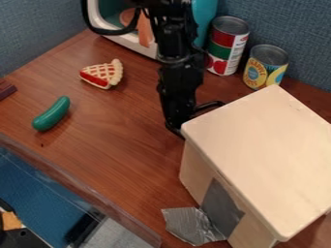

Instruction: Opened the drawer

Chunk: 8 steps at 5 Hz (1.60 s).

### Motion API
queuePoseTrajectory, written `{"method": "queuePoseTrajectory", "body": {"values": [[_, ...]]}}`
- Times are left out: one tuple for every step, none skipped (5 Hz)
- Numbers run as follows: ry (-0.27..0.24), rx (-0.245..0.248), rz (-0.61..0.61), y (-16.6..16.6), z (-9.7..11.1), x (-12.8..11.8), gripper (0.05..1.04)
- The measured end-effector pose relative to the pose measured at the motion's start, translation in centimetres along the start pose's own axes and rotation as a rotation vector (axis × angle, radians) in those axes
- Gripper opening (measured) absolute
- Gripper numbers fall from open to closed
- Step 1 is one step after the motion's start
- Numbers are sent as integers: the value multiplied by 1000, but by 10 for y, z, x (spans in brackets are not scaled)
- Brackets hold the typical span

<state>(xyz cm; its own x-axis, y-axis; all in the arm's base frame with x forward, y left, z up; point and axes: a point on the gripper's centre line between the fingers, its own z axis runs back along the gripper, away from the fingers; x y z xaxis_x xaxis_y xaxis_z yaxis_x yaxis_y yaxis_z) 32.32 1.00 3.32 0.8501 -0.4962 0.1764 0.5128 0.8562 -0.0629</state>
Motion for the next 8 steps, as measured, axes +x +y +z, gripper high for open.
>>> {"method": "queuePoseTrajectory", "body": {"values": [[-13, 26, 30, 30, 13, -9, 177], [-21, 48, 72, 51, 22, -14, 108], [-12, 53, 90, 60, 23, -20, 104], [-9, 57, 97, 64, 25, -23, 104], [0, 57, 92, 66, 25, -24, 104], [-4, 66, 99, 73, 29, -26, 104], [-3, 70, 94, 81, 33, -28, 104], [-1, 73, 101, 88, 39, -29, 130]]}}
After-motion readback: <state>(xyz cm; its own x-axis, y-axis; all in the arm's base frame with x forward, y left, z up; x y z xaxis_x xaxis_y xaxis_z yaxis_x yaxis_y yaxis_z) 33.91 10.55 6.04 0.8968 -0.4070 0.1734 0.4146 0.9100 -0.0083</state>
